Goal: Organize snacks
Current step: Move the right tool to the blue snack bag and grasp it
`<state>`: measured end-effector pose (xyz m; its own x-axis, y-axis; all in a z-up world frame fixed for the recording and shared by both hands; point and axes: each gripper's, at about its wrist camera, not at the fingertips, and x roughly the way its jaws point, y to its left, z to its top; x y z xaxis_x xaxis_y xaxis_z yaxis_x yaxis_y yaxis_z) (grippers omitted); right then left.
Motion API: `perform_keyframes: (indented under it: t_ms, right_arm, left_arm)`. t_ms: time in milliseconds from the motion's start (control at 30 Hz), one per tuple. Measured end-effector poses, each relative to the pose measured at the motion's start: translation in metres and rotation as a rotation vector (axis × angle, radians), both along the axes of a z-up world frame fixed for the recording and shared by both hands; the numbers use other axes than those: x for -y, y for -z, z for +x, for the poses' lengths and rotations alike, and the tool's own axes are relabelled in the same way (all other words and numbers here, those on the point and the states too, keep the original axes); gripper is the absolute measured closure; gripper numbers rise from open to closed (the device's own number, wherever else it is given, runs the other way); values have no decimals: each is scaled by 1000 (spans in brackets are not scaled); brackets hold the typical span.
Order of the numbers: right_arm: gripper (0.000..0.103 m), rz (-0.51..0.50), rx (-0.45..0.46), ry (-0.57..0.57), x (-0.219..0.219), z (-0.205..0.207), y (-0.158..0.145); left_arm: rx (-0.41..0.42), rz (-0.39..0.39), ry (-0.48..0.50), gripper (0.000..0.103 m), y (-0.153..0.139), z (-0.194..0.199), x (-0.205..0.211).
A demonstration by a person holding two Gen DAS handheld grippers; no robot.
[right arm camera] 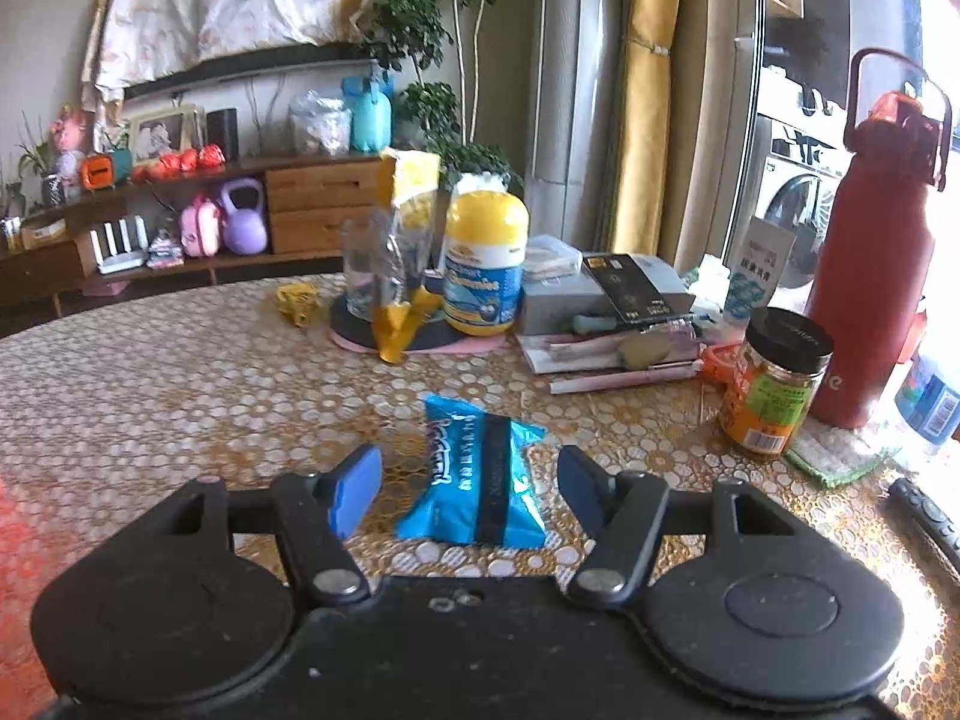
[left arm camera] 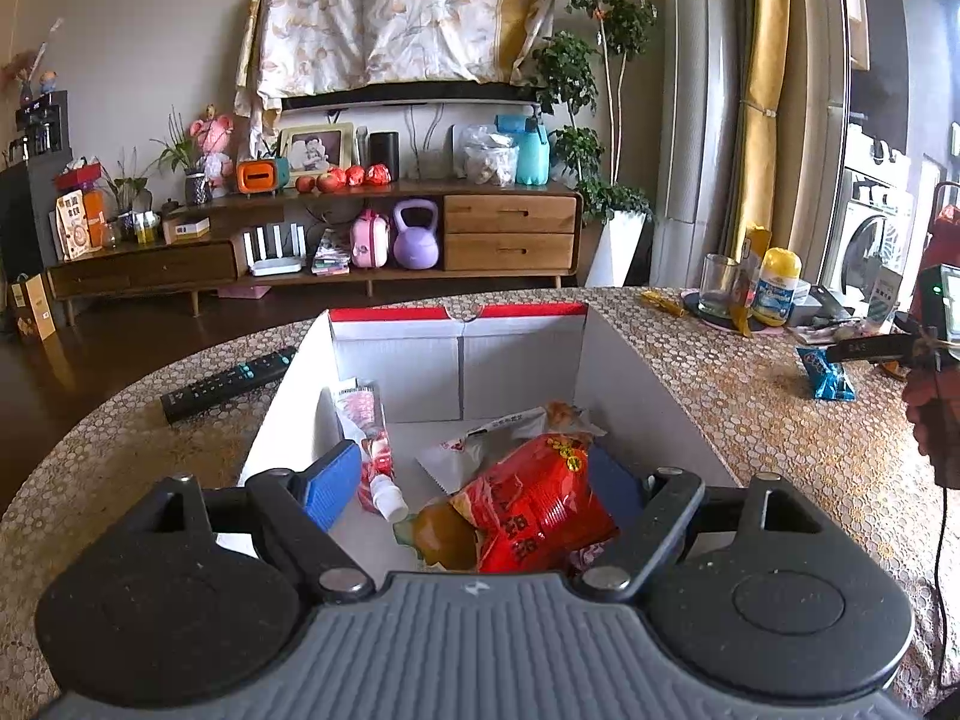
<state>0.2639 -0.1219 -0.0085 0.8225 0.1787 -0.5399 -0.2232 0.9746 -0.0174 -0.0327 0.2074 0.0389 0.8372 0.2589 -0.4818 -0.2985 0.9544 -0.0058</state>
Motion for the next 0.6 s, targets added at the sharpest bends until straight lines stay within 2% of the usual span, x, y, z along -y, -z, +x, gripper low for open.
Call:
perform_keyframes:
  t_ms: [467, 600]
  right_arm:
    - [39, -31, -89, 24, -7, 45, 31]
    - [54, -16, -99, 10, -6, 47, 36]
  left_arm:
    - [-10, -15, 8, 20, 5, 9, -2]
    - [-9, -15, 4, 20, 5, 9, -2]
